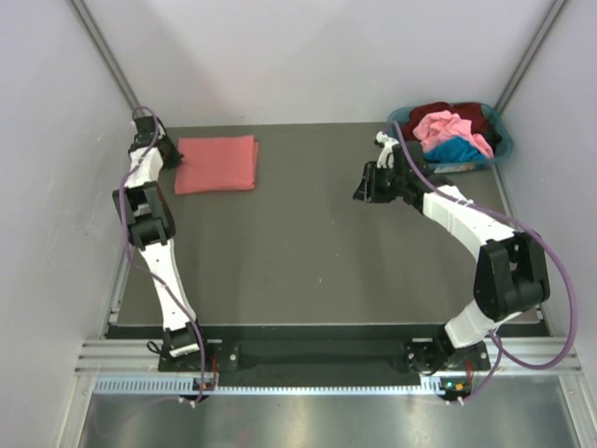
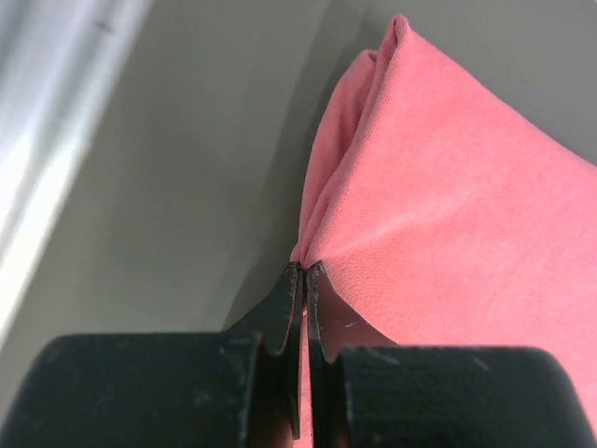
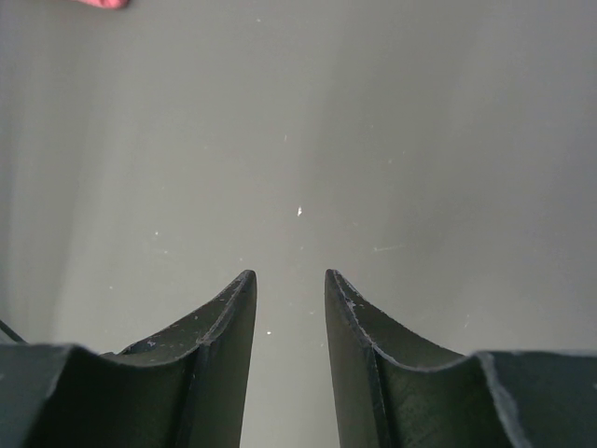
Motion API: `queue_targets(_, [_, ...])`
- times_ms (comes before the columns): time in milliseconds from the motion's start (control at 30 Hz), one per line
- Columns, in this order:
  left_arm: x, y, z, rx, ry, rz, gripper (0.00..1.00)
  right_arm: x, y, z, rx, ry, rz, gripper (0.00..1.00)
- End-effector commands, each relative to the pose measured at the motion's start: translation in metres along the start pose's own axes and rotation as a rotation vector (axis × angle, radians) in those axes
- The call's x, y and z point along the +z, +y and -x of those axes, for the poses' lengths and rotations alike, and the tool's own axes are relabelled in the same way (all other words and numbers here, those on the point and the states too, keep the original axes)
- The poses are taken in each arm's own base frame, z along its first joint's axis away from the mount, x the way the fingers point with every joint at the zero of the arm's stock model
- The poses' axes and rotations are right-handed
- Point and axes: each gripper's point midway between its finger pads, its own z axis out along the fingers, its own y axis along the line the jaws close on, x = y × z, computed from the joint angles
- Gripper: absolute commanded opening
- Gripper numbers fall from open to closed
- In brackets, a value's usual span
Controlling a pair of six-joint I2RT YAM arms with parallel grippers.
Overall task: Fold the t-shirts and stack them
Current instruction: Neatly place the folded tshirt to the corner
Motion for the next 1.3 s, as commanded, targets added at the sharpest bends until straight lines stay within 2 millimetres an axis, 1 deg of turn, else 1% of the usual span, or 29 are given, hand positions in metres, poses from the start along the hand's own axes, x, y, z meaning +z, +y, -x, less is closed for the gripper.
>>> queue_targets(0, [0.004, 0.019, 0.049, 0.008, -0.167, 0.030, 0.00, -0.004, 0.012, 0.028, -0.043, -0.067, 0.031, 0.37])
queue_targets(33, [0.004, 0.021, 0.059, 0.009, -0.201, 0.024, 0.00, -0.004, 0.012, 0.028, -0.045, -0.064, 0.032, 0.37])
queue_targets(200, [0.003, 0.026, 0.087, 0.045, -0.292, 0.038, 0.00, -0.005, 0.012, 0.029, -0.046, -0.068, 0.030, 0.37])
queue_targets(300, [0.002, 0.028, 0.098, 0.045, -0.330, 0.038, 0.00, -0.004, 0.010, 0.029, -0.046, -0.067, 0.025, 0.37])
queue_targets(333, [0.001, 0.037, 0.102, 0.029, -0.349, 0.081, 0.00, -0.004, 0.009, 0.028, -0.043, -0.064, 0.023, 0.37])
queue_targets(433, [-0.001, 0.047, 0.108, 0.002, -0.371, 0.110, 0.00, -0.002, 0.008, 0.029, -0.040, -0.065, 0.022, 0.37])
queue_targets(633, [0.000, 0.053, 0.115, -0.011, -0.388, 0.094, 0.00, -0.003, 0.006, 0.027, -0.041, -0.062, 0.019, 0.37])
queue_targets(733, [0.005, 0.049, 0.109, -0.007, -0.369, 0.058, 0.00, -0.003, 0.007, 0.028, -0.041, -0.065, 0.019, 0.37])
queue_targets(767, [0.003, 0.038, 0.107, 0.002, -0.353, 0.002, 0.02, -0.003, 0.007, 0.028, -0.041, -0.064, 0.017, 0.37])
queue_targets(833, [-0.001, 0.033, 0.107, 0.003, -0.341, -0.027, 0.22, -0.005, 0.008, 0.030, -0.042, -0.068, 0.018, 0.38])
queue_targets(867, [-0.011, 0.028, 0.112, 0.005, -0.342, -0.038, 0.29, -0.007, 0.008, 0.032, -0.045, -0.072, 0.015, 0.38])
queue_targets(933, [-0.023, 0.023, 0.113, 0.005, -0.332, -0.045, 0.38, -0.014, 0.011, 0.036, -0.050, -0.087, 0.016, 0.40])
queue_targets(967, [-0.043, 0.014, 0.125, 0.009, -0.357, -0.059, 0.40, -0.016, 0.012, 0.037, -0.050, -0.087, 0.015, 0.41])
queue_targets(1000, [-0.047, 0.014, 0.118, 0.007, -0.337, -0.063, 0.41, -0.018, 0.013, 0.036, -0.048, -0.080, 0.014, 0.45])
queue_targets(1033, [-0.055, 0.009, 0.118, -0.007, -0.335, -0.081, 0.43, -0.023, 0.015, 0.040, -0.052, -0.089, 0.013, 0.49])
queue_targets(1067, [-0.081, -0.002, 0.129, -0.012, -0.363, -0.110, 0.46, -0.025, 0.015, 0.042, -0.047, -0.096, 0.006, 0.55])
queue_targets(1100, [-0.080, -0.004, 0.114, -0.025, -0.328, -0.124, 0.48, -0.027, 0.015, 0.042, -0.043, -0.099, 0.006, 0.64])
queue_targets(1133, [-0.089, -0.015, 0.108, -0.040, -0.310, -0.166, 0.50, -0.034, 0.018, 0.043, -0.043, -0.105, 0.006, 0.70])
queue_targets(1167, [-0.102, -0.022, 0.101, -0.040, -0.293, -0.181, 0.67, -0.038, 0.020, 0.044, -0.039, -0.110, 0.009, 0.75])
queue_targets(1200, [-0.108, -0.032, 0.089, -0.036, -0.256, -0.196, 0.72, -0.042, 0.021, 0.043, -0.037, -0.115, 0.011, 0.89])
queue_targets(1233, [-0.115, -0.045, 0.080, -0.027, -0.224, -0.242, 0.79, -0.051, 0.025, 0.044, -0.043, -0.128, 0.014, 0.97])
queue_targets(1267, [-0.127, -0.053, 0.069, -0.023, -0.196, -0.263, 0.99, -0.055, 0.024, 0.045, -0.037, -0.138, 0.002, 1.00])
